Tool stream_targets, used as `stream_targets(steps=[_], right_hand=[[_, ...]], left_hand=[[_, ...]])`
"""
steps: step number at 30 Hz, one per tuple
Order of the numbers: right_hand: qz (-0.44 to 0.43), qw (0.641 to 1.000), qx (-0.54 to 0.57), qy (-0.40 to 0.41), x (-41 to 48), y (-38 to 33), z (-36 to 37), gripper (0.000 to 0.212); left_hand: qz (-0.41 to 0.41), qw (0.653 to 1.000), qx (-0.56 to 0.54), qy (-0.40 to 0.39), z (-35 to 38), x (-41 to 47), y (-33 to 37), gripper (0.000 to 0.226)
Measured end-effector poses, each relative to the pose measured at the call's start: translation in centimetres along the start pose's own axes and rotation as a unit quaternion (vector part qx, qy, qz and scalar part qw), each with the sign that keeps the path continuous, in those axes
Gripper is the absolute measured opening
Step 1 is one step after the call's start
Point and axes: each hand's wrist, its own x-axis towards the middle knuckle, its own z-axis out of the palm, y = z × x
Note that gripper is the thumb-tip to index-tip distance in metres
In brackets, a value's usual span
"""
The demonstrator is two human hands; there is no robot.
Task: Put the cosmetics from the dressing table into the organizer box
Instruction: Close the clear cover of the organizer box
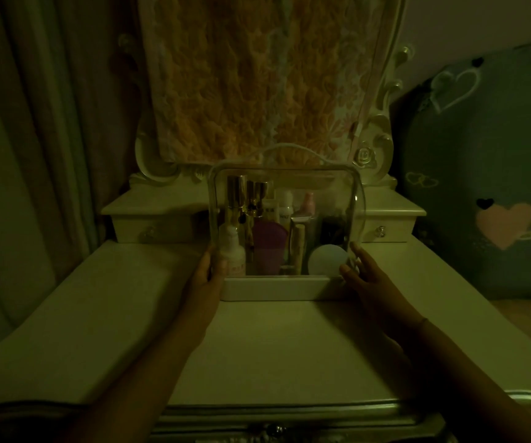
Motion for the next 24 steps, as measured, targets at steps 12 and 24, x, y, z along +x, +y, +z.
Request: stream_targets(steps=[12,24], right_hand=[[-0.011,1.0,0.013,-0.009,0.5,0.4,1.4,0.063],[-0.039,0.997,0.033,-0.06,0.8,-0.4,4.9,0.043]], left_hand=[[0.007,1.0,-0.015,-0.009,-1.8,-0.2,0.4,0.049],[0.002,1.0,-0.019,0.005,-5.6,0.6,-0.4,0.043]])
